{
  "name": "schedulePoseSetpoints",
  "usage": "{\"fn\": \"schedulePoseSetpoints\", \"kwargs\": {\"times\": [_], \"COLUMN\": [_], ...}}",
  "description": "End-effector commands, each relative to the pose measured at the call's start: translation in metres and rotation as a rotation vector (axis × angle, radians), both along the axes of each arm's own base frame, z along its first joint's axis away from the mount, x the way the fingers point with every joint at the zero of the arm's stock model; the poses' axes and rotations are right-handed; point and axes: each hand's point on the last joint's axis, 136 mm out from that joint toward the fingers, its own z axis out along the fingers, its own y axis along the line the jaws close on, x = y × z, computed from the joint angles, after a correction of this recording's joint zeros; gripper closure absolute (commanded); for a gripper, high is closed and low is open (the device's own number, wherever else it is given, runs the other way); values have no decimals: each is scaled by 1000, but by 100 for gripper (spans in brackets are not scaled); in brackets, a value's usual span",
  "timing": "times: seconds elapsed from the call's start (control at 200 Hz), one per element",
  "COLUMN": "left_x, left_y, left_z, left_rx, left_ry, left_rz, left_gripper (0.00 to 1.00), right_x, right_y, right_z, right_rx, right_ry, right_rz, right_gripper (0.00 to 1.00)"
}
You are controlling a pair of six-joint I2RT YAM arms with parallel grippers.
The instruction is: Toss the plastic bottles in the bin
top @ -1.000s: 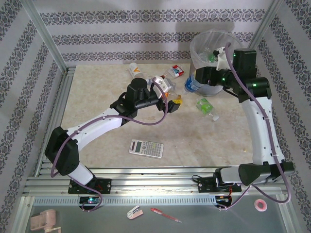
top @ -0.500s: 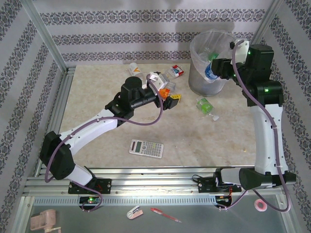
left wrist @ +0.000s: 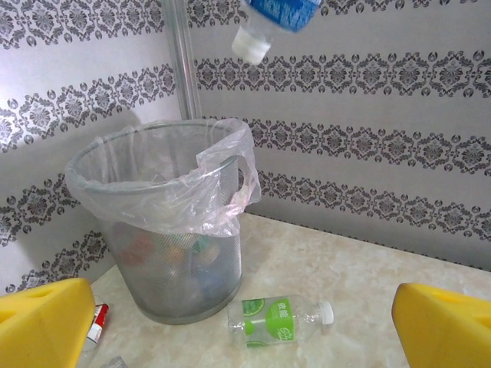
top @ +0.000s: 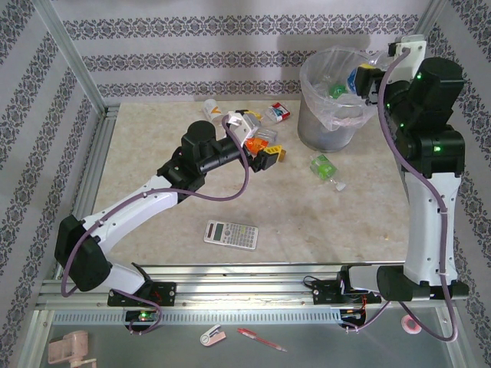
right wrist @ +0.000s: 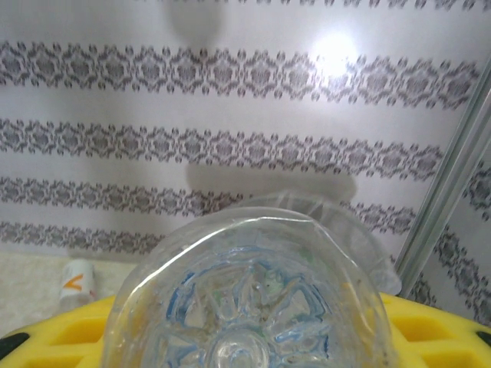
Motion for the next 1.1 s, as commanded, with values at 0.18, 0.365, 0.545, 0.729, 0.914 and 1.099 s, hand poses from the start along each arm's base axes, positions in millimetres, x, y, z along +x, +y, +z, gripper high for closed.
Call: {"fn": "schedulePoseSetpoints", "kwargs": {"times": [0.18,0.365,0.545,0.729,0.914,1.099], "left_x": [-8,-7,-7,-6,-6,-7], "left_y": [6,10,13,15,20,29], "left_z": [11,9,7,5,2,0], "left_rx": [-22,-17,-15,-13,-4,11], "left_ry": [-21,-20,-22,-21,-16,-8], "left_rz": [18,36,54,67,89,124], "left_gripper": [0,0,0,0,0,0], "right_x": [-13,-20,-24,-19,10,78], "right_y": [-17,-22,-23,-22,-20,-31], "right_z": [74,98,112,119,107,56], "right_rx": [-44,-39,-32,-41,-49,-14], "right_ry": [-260,-384,-455,-493,-447,-288], "right_rz": [-84,-111,-118,-116,-104,-111], "right_gripper": [63,65,66,66,66,61]}}
